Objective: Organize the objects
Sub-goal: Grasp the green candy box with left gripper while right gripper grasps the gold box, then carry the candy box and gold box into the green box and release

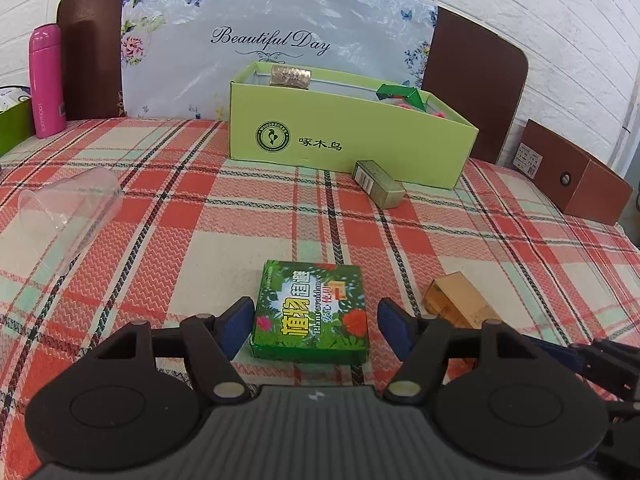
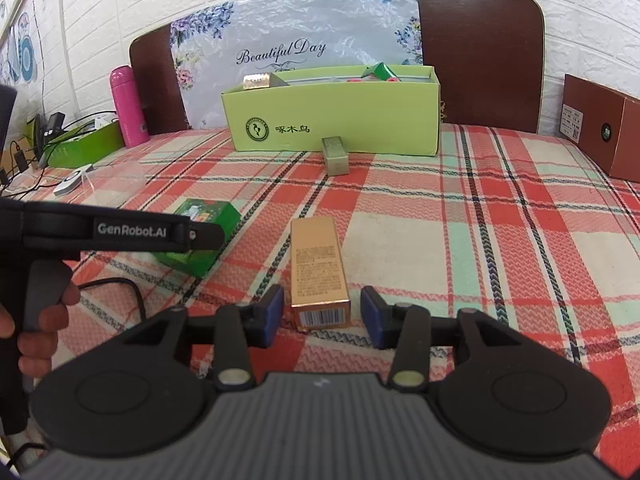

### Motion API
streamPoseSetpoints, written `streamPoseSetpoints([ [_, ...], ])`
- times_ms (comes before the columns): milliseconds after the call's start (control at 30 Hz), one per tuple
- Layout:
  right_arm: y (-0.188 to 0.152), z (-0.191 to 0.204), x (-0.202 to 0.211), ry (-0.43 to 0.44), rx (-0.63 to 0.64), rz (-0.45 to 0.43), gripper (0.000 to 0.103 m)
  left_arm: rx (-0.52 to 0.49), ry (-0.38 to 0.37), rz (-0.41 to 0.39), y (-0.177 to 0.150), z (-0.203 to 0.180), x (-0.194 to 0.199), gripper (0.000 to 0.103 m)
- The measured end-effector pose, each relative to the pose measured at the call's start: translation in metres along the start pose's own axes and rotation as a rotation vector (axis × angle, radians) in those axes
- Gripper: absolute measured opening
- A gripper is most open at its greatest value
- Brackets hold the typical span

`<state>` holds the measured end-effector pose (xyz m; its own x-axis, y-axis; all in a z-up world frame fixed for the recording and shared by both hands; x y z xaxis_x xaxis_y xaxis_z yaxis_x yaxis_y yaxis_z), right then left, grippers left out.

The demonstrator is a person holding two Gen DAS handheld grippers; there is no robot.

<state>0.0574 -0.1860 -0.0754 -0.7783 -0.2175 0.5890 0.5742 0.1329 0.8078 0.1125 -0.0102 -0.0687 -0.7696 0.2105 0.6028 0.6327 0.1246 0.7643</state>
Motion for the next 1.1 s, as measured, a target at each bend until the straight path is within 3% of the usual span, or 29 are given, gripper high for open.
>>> streamPoseSetpoints([
  [167,0.002,-0.002,-0.003,-0.004,0.001,0.001,0.042,0.024,-0.002,0.037,-0.002,0.003,-0.007,0.071],
  [833,0.009,-0.001,-0.022,0.020,0.002,0.004,0.042,0.022,-0.015,0.008,0.001,0.007,-0.012,0.070],
  [967,0.008,-0.001,-0.025,0.022,0.007,0.005,0.031,0.006,-0.028,-0.007,0.000,0.007,-0.011,0.065],
  [1100,0.010,-0.001,-0.024,0.024,0.006,-0.006,0.030,0.004,-0.061,-0.015,0.003,0.006,-0.007,0.065],
])
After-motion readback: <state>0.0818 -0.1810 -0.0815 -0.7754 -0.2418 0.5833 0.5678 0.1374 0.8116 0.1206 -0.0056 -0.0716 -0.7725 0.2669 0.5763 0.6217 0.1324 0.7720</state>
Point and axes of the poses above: each gripper's, at about its wrist camera, not at the fingertips, and x roughly against the way its jaws point, z to its left, y to its top, the point moved 4 cm from there along -x, roughly the way its jaws point, and after that the axes turned 5 degrees about x, right-handed, at the moved point
